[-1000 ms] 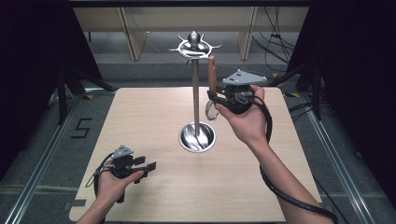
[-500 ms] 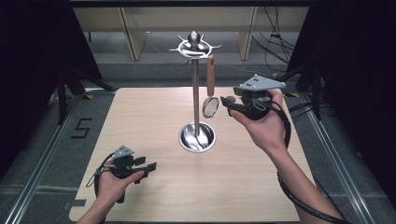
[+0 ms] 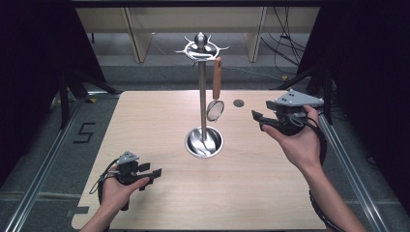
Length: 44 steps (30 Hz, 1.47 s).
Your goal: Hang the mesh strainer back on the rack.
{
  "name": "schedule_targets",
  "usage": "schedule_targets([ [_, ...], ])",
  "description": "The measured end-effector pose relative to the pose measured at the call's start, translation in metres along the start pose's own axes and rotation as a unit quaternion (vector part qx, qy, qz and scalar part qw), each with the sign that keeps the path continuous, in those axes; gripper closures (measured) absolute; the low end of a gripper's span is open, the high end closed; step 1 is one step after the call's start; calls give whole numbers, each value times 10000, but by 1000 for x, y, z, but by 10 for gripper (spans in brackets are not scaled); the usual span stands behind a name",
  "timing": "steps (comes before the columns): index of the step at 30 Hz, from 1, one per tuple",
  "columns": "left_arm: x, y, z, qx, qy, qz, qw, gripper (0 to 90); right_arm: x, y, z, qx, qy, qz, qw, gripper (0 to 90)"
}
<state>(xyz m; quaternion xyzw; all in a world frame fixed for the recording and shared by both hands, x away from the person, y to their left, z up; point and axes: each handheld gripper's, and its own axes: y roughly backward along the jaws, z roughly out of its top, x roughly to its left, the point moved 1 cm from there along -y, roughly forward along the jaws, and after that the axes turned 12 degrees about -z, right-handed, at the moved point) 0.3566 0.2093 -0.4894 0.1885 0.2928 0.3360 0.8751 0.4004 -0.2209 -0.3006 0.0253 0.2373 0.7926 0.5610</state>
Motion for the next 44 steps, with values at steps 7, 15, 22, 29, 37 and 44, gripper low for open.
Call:
schedule_targets([
  [7,0,-1,-1,55,26,15,10000,399,-12,6,-21,28,-14,-170,9999,432],
  [15,1,-1,-1,134,11,59,9999,399,-23,11,-47,331,-92,-194,9992,429],
  [22,0,-1,-1,77,48,35,10000,398,-31,10,-90,680,-305,-201,9970,425],
  [29,1,-2,-2,160,12,44,9999,398,-41,7,-144,1154,-753,-260,9901,428],
  [37,0,-3,-2,107,23,53,9999,398,-52,4,-177,1455,-1023,-341,9835,432],
  [44,-1,-3,-1,129,17,43,9999,398,-58,0,-191,1438,-1080,-429,9828,433],
])
